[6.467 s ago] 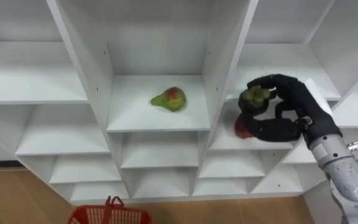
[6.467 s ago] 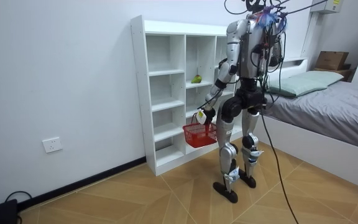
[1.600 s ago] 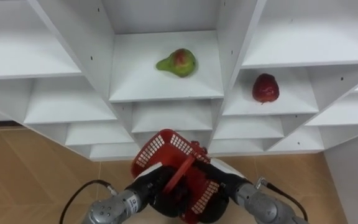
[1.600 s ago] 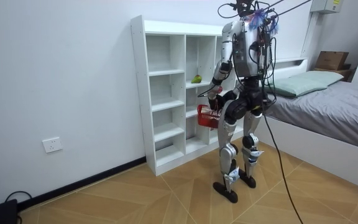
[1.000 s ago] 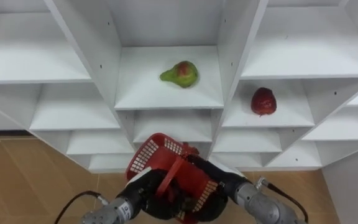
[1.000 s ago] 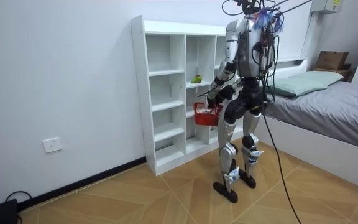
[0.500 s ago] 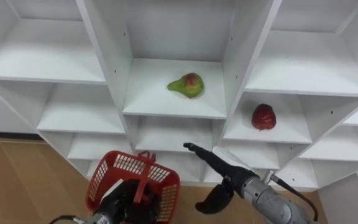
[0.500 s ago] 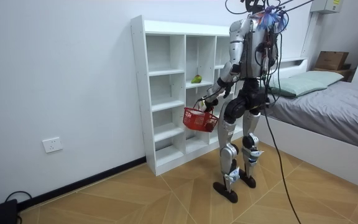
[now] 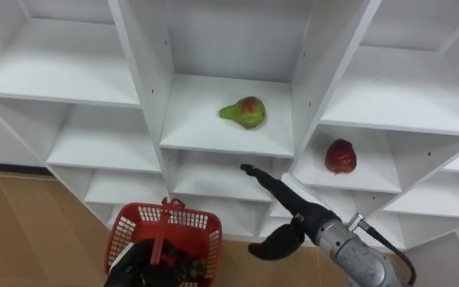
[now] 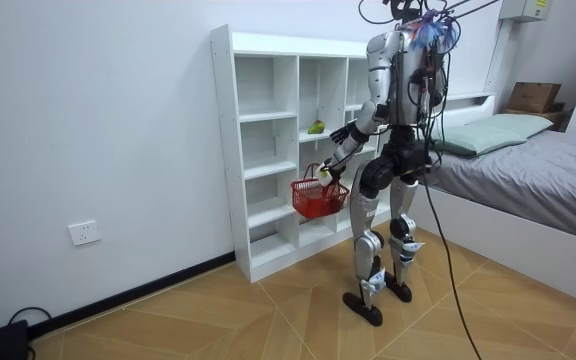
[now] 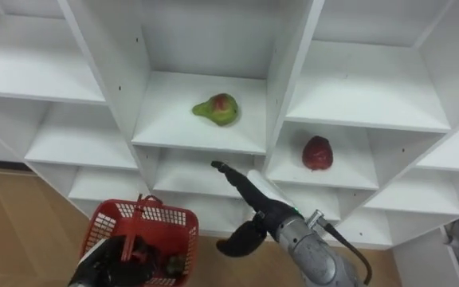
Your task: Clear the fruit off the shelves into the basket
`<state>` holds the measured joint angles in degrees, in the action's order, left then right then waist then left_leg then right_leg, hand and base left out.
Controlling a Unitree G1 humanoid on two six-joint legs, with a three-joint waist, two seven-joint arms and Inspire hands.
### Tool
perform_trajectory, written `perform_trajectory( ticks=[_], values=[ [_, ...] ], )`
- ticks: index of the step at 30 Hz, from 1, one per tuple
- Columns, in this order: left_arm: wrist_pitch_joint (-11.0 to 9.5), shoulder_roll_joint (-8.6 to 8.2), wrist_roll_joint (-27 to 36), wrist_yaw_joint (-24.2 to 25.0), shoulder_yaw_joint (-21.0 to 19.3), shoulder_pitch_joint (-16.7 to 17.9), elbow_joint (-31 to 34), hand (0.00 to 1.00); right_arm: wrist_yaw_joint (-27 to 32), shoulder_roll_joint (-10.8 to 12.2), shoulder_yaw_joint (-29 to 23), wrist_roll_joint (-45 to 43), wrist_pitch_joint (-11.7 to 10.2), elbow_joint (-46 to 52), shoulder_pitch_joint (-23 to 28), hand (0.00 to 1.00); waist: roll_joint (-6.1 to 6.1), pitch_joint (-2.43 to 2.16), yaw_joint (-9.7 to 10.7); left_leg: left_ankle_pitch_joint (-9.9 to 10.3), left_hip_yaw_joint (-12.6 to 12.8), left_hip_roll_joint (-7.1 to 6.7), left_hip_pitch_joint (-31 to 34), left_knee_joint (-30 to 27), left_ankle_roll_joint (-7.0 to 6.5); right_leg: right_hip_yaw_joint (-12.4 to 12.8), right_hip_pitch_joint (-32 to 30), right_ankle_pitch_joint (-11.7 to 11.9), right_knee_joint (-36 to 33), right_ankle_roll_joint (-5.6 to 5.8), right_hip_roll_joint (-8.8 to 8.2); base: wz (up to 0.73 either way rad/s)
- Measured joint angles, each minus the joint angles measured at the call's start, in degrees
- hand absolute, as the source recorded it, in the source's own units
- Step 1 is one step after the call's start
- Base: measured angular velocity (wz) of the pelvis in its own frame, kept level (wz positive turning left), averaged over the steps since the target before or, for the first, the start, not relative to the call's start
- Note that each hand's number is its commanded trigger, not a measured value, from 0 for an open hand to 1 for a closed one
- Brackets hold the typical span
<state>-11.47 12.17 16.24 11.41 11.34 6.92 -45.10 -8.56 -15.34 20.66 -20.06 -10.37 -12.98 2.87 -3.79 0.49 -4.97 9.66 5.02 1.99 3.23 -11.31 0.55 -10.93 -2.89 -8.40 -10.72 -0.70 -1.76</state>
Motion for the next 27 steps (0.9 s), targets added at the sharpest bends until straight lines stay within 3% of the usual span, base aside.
perform_trajectory(
  ticks=[4, 10, 16, 22, 27],
  values=[
    [-0.01, -0.02, -0.01, 0.26, -0.02, -0.15, -0.60, 1.00, 0.53, 0.00, -0.02, -0.14, -0.01, 1.66, -0.11, 0.00, -0.07, 0.00, 0.01, 0.00, -0.27, -0.04, -0.04, 0.03, 0.00, -0.25, 0.19, 0.00, -0.02, 0.00, -0.03, 0.02],
    [0.56, -0.32, -0.25, 0.50, -0.93, -0.10, -2.92, 1.00, 2.76, -0.06, -0.29, -0.11, -0.02, 4.66, -0.18, 0.00, -0.67, 0.40, -0.07, 0.00, -0.67, -0.08, 0.07, -0.07, 0.00, -0.53, 0.43, -0.02, 0.13, 0.03, -0.04, 0.04],
    [0.58, -0.61, -0.33, 0.42, -1.31, 0.00, -2.46, 1.00, 5.78, -0.17, -0.52, -0.42, -0.26, 6.38, -0.17, 0.00, -0.72, 0.37, -0.07, 0.00, -1.75, -0.36, 0.10, -0.18, 0.00, -1.23, 0.84, -0.17, 0.17, 0.23, -0.18, 0.08],
    [0.59, -2.05, -0.99, 0.02, -2.44, 0.61, 0.65, 1.00, 7.71, -0.39, -3.42, -0.39, -0.43, 9.28, -1.36, 0.00, -0.86, 0.32, -0.47, 0.00, -2.14, -0.43, -0.46, -0.14, 0.00, -1.39, 1.80, -0.19, 0.49, 0.25, -0.17, 0.05],
    [0.57, -2.50, -1.64, 0.04, -3.50, 0.42, 1.28, 1.00, 8.95, -0.62, -4.57, -0.86, -0.42, 9.21, -1.86, 0.00, -1.89, 0.06, -0.65, -0.01, -2.87, -0.53, -1.25, -0.06, 0.01, -1.83, 3.05, -0.22, 1.11, 0.30, -0.16, 0.07]
  ],
)
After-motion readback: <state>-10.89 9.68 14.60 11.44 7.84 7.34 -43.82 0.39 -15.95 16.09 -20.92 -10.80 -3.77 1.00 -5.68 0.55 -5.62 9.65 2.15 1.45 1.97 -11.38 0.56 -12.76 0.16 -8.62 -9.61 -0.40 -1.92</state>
